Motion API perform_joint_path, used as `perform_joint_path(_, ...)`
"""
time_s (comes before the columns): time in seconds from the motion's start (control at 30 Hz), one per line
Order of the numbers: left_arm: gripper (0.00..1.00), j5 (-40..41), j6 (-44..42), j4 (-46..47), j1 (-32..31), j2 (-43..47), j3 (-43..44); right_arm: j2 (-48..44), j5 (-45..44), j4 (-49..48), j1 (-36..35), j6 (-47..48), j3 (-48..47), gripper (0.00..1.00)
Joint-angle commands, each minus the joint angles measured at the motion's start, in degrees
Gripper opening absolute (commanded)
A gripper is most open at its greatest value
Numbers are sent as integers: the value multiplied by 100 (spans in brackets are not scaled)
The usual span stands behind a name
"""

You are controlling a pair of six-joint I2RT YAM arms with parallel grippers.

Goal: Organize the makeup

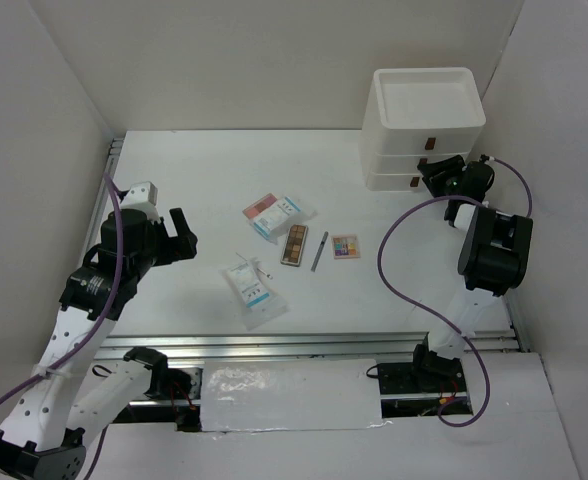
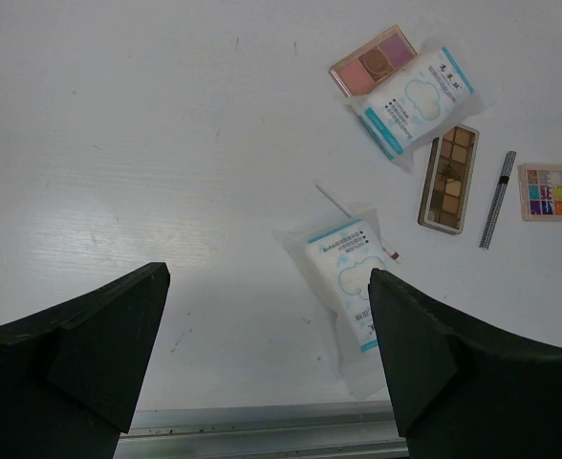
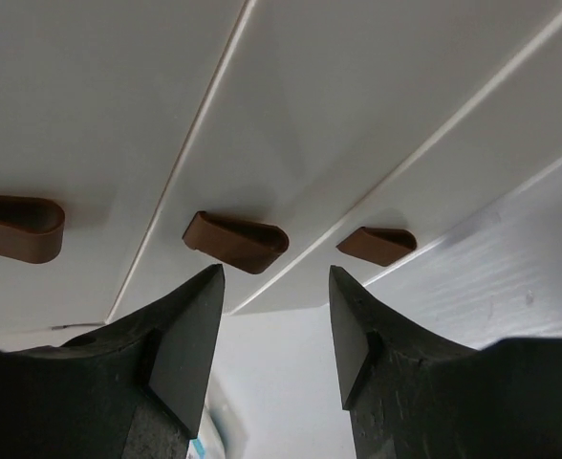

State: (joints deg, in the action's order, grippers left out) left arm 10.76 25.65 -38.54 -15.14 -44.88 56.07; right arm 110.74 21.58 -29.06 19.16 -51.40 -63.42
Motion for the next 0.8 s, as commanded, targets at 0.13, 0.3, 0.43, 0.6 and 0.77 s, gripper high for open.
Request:
perform_joint_path(0.13,99,-75,-78,225,11,6,-26,343,645,-961,44,-28,-303,58)
perform_joint_path(0.3,99,-110,-95,242,11,-3,-26,431,733,-1145,53,24,-329,58)
perform_joint_path(0.43,100,-145,-104,242,11,-20,-35,379,716,-1295,53,112,-285,54)
perform_joint_path(0.6,100,-189,-113,251,11,-38,-35,334,654,-1383,79,139,-276,52)
perform_joint_path(0.77,99,-198,-113,260,11,-38,-44,326,742,-1427,88,147,-294,27)
